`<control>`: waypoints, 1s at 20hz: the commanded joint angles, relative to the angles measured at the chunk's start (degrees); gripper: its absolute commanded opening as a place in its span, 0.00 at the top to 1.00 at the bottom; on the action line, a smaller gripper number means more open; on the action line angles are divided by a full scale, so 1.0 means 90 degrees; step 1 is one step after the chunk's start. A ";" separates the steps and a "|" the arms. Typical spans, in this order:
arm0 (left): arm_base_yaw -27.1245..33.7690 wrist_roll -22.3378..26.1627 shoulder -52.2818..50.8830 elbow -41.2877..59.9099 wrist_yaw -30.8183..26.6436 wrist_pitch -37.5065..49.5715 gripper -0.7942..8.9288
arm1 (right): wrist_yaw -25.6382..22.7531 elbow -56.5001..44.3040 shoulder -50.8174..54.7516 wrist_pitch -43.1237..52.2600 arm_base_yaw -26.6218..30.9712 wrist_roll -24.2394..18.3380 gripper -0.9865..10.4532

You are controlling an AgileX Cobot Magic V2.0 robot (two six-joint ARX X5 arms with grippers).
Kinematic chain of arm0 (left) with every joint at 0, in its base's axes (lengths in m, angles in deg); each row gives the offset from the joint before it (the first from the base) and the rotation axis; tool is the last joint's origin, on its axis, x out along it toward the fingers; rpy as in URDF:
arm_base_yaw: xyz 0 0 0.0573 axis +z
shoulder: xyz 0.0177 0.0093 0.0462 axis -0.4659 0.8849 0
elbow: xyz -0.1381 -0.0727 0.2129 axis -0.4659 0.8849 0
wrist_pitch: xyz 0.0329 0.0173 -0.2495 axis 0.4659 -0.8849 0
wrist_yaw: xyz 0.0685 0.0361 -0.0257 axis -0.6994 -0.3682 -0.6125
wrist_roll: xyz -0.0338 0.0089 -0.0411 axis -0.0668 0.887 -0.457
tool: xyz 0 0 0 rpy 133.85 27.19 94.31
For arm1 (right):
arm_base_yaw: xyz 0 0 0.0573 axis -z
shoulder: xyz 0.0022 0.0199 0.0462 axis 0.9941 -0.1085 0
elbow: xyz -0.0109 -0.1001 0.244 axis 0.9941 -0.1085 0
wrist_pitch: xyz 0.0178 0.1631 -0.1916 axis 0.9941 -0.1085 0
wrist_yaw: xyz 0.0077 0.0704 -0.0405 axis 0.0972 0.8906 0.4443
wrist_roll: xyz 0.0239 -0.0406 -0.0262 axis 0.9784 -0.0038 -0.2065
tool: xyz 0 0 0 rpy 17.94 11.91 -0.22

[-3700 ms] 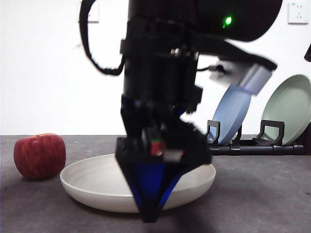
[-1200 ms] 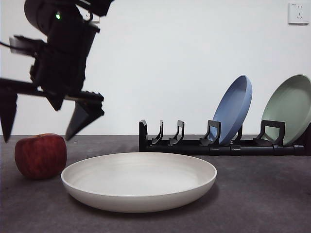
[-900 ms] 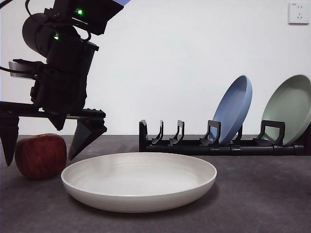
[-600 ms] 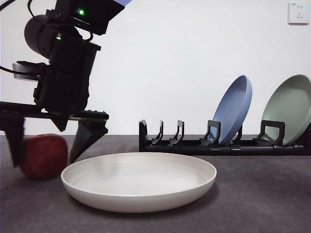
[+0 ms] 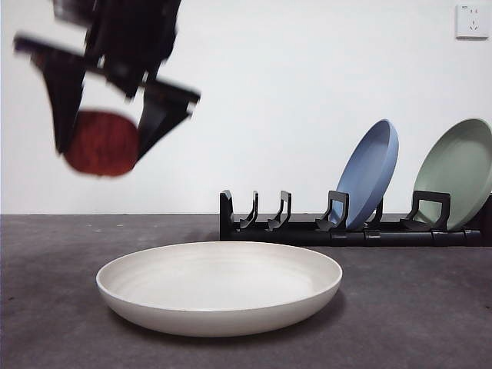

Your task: Take the yellow plate from the plate rack,put the plate on the table,take the apple from the table,put the apple in the plate

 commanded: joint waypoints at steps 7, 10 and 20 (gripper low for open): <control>-0.0015 0.0022 0.0000 0.0007 -0.0401 0.0027 0.90 | -0.0342 -0.0022 0.0704 -0.1758 -0.0015 -0.0821 0.92; -0.0015 -0.0046 0.0000 0.0007 -0.0488 0.0027 0.90 | -0.0340 -0.0459 0.0930 -0.1717 -0.0017 -0.0840 0.92; -0.0015 -0.0206 0.0012 0.0007 -0.0522 0.0027 0.90 | -0.0294 -0.4835 0.2137 0.1581 0.0036 -0.0644 0.92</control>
